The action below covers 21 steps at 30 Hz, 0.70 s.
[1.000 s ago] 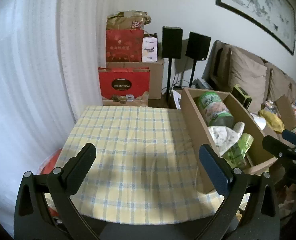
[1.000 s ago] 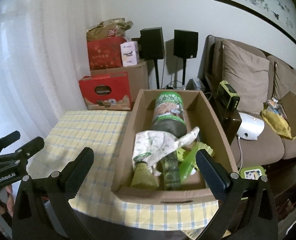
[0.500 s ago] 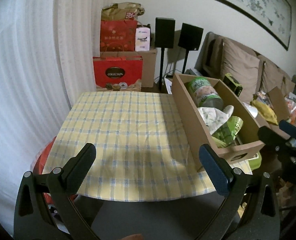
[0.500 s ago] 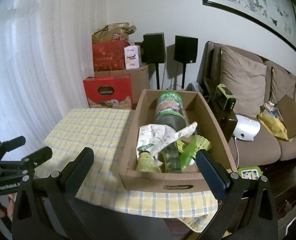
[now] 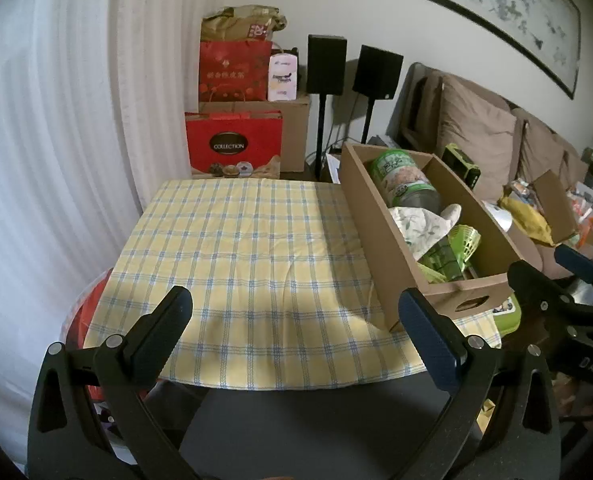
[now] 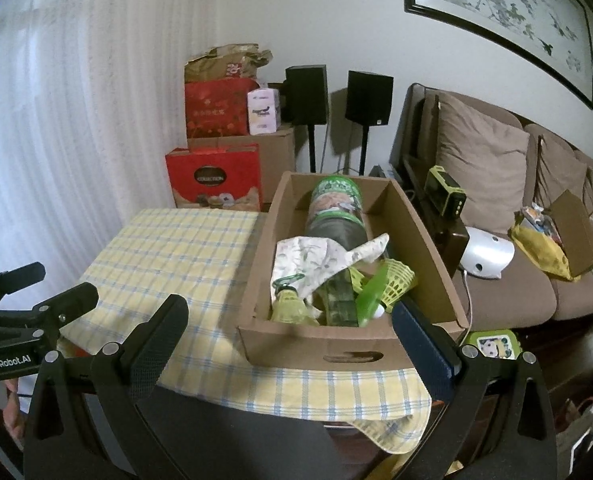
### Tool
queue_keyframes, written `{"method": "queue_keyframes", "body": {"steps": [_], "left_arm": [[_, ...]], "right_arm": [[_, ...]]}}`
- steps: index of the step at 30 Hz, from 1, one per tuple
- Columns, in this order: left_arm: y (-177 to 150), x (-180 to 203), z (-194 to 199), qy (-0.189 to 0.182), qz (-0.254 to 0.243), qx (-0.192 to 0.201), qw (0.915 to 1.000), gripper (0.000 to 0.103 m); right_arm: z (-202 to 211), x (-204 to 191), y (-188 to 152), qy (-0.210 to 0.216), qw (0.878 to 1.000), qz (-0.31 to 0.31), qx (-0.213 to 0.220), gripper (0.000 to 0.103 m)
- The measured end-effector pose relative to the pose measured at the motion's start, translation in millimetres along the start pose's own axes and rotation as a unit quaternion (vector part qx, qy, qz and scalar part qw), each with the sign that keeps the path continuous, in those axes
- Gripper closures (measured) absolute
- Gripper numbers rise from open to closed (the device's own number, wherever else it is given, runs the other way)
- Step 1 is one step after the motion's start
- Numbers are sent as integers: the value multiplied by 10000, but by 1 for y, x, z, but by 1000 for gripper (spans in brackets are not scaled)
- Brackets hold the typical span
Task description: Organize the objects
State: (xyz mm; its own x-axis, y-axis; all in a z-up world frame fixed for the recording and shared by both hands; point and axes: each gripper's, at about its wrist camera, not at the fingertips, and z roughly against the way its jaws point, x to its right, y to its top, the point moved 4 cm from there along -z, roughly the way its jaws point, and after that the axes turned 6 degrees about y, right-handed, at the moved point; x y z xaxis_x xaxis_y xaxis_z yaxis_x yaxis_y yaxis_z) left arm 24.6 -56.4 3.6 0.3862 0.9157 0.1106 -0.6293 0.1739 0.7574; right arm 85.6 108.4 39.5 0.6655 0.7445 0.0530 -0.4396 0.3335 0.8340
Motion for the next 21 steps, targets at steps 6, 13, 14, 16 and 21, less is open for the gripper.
{"method": "queue_keyframes", "body": {"steps": [6,13,14,16,21], "left_arm": [[0,1,-1,-5,-11,-15,10000,0],[-1,1,0,24,-19,12,10000,0],[-1,1,0,23,-19,13,10000,0],[-1,0,0,25,-15,14,10000,0],[-1,0,0,32,5,10,10000,0]], "right_arm": [[-3,2,1,-15,10000,-50,-41,0],[-5,0,1,-2,10000,-50,-59,0],[-5,0,1,-3,10000,-55,-68,0],[-6,0,0,8,9999,-67,-85,0],[-6,1,0,8,9999,-69,-74,0]]}}
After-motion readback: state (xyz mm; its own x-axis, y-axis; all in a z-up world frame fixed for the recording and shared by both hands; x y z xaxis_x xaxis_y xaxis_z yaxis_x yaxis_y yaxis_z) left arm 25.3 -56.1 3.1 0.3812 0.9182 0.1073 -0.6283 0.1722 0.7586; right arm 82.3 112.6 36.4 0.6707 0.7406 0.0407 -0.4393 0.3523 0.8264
